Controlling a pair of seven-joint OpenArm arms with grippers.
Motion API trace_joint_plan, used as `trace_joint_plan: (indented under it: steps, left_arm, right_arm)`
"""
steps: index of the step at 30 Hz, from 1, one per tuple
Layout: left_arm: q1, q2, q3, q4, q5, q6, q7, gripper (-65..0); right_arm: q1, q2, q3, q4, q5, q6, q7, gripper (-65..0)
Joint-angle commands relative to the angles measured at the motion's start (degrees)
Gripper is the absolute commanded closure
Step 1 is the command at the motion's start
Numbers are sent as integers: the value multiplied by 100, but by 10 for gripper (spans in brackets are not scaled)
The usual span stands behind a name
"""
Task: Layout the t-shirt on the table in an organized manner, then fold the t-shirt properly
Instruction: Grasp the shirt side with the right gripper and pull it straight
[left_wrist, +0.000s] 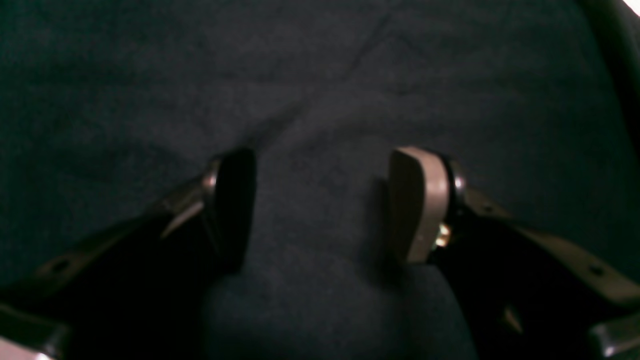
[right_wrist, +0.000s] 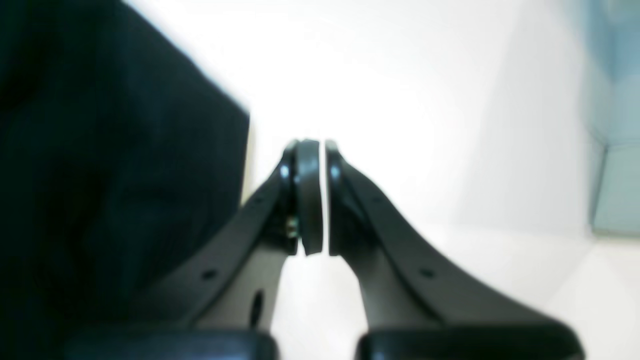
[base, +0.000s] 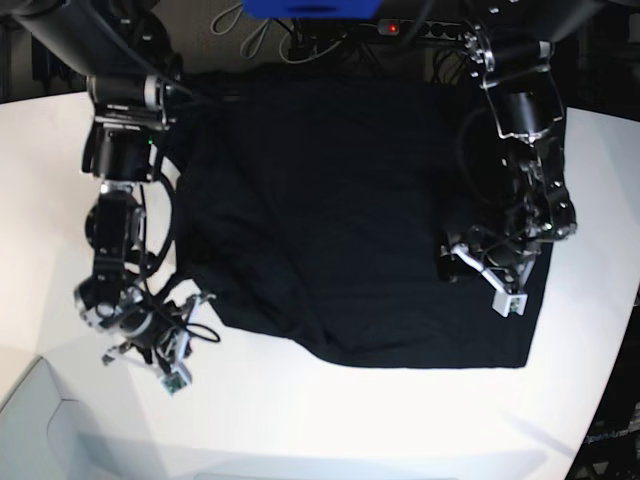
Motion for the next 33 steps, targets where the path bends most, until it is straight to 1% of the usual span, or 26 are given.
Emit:
trace_joint_plan:
  steps: [1,3,5,9,12,13,16,18,23,26,29,31,33]
  left_arm:
    - [34,-20,-4,-14,219,110,413,-414]
    - [34,-20,-4,-14,219,110,413,-414]
    - [34,-29,-4,-14,219,110,413,-414]
    - [34,-55,-4,-14,219,110,396,-414]
    - [8,-117,-4,-14,246,110,360,-414]
    - [-1,-196,14,-14,228,110,352,-414]
    - [-1,-249,5,-14,219,110,343,-414]
    - [-9,-372,-4,-23,219,110,343,-415]
    - [-9,-477,-4,-23,219,102,334,-415]
    - [-9,-530,-4,-23,219,102,334,-415]
    - [-9,-583,-4,-23,219,102,334,-415]
    - [-9,-583,-4,-23,219,102,334,-415]
    - [-9,-583,-4,-23,219,102,334,-415]
  right_arm:
    - [216,87,-10,10,42,-5,32,-2]
    - [216,78,-10,72,51,-5,-100,-26]
    - [5,52,-18,318,51,-5,-513,-64]
    - [-478,-238,-203,898,51,-5,-961,-135]
    - [-900,-397,-361,1241,51,-5,-1067,-165]
    - [-1058,-440,-423,1302,51,-5,-1058,-167]
    - [-1384,-458,-493,1478,51,-5,-1058,-165]
    - [-1560,-458,-502,1637,51,-5,-1058,-165]
    - [-1806,-432,-511,1698,51,-5,-1058,-165]
    - [-1832,-353,-511,1373,51,-5,-1049,-165]
    - [-1683,-344,-520,740,51,-5,-1040,-165]
    - [-1568,-238,-511,397,51,-5,-1040,-165]
    - [-1516,-194,-484,300,51,-5,-1040,-165]
